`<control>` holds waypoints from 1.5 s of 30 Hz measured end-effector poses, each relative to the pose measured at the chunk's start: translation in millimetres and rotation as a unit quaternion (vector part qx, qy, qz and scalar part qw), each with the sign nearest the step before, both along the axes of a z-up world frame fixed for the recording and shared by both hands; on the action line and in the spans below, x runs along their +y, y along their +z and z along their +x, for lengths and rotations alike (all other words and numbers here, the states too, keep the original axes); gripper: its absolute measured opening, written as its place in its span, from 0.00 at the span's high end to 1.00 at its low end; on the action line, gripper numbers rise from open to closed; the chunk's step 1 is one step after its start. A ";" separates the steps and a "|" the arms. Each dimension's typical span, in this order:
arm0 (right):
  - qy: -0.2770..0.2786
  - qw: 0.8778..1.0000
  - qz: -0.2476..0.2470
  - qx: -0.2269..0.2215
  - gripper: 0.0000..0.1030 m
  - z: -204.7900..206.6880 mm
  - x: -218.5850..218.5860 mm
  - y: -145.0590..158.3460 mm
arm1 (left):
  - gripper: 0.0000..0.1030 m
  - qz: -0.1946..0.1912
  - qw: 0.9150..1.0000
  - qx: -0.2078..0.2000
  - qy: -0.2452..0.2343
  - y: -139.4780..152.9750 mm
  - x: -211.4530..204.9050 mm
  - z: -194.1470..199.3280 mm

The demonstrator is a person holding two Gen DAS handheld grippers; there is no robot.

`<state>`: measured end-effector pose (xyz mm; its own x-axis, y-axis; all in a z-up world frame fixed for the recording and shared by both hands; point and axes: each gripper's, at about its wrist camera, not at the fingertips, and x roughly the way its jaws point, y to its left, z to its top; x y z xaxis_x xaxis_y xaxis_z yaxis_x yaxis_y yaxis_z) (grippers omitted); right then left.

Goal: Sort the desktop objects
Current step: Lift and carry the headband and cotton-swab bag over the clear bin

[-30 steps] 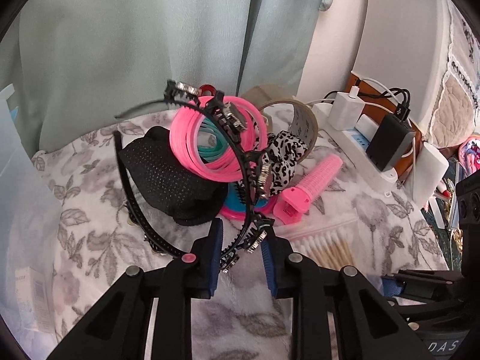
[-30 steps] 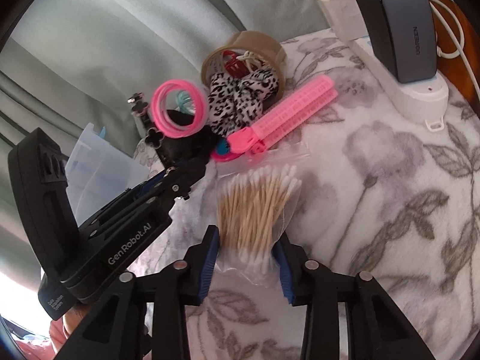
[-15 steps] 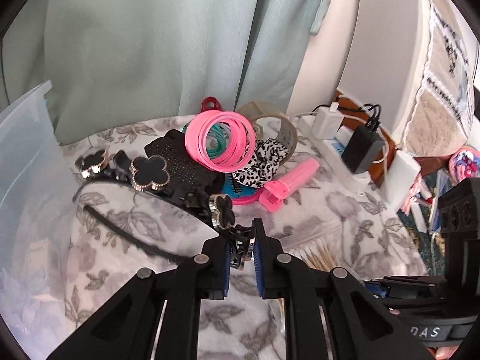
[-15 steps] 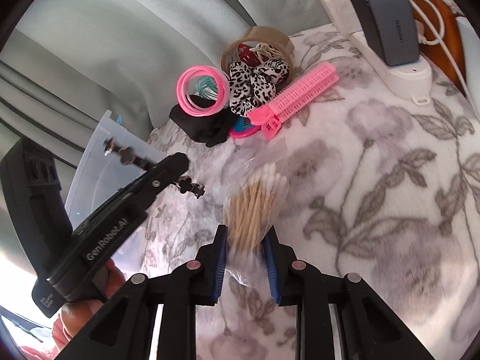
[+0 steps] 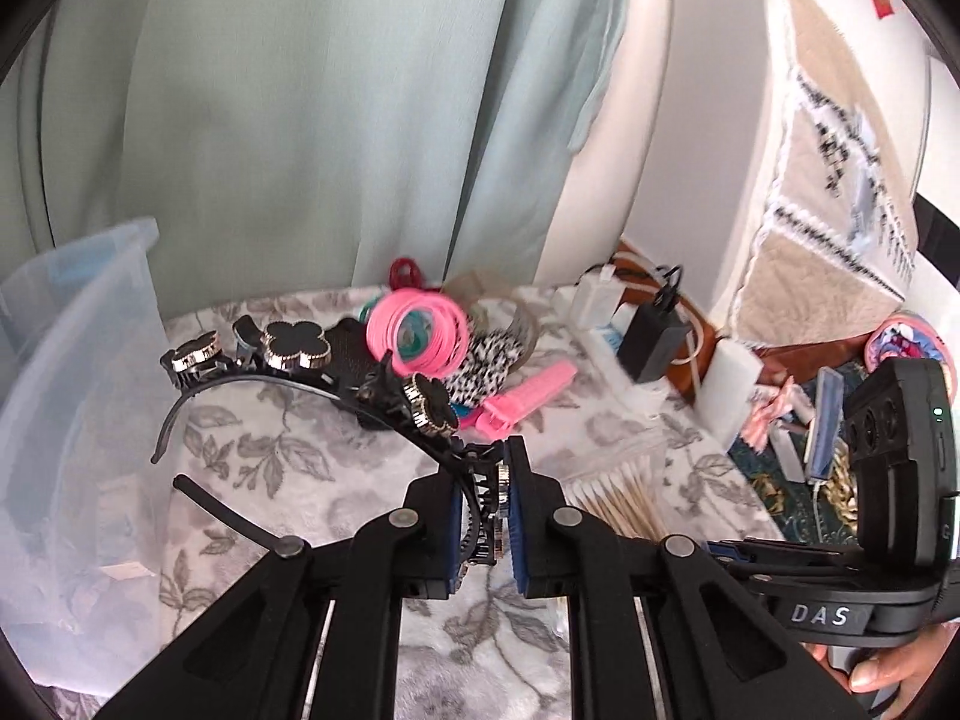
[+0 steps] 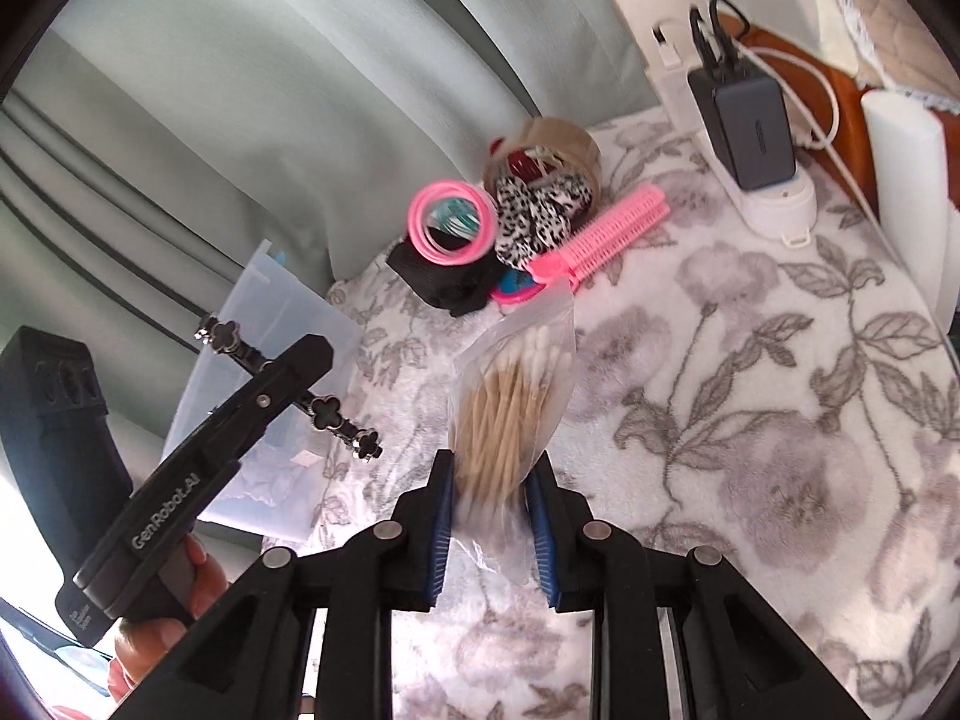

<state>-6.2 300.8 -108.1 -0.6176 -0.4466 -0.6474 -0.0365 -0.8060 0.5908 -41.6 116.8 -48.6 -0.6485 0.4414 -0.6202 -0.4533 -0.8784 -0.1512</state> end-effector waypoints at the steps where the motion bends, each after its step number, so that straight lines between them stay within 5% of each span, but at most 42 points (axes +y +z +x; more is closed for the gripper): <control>1: -0.001 1.000 0.001 0.004 0.75 2.6 0.6 3.8 | 0.87 0.002 1.000 0.006 -0.002 4.6 -1.1 4.0; 14: -0.007 0.997 0.011 0.071 0.75 25.3 -14.4 62.2 | 0.87 0.059 0.989 0.133 -0.016 88.4 -51.9 64.5; 23: 0.014 0.992 0.011 0.122 0.75 28.1 -41.2 107.9 | 0.87 0.092 0.972 0.206 0.063 122.8 -130.0 87.4; 32: 0.071 0.983 -0.001 0.169 0.75 8.8 -96.7 144.0 | 0.87 0.098 0.963 0.208 0.140 121.1 -188.1 86.2; 45: 0.185 0.972 -0.009 0.143 0.75 -34.3 -199.2 129.0 | 0.87 0.100 0.968 0.147 0.180 85.6 -236.6 53.7</control>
<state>-40.5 101.6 20.9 -0.5658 -0.6823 -0.4629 0.4225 -0.7221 0.5478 12.1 -119.8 37.0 -0.9180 0.2465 -0.3108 -0.1734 -0.9540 -0.2444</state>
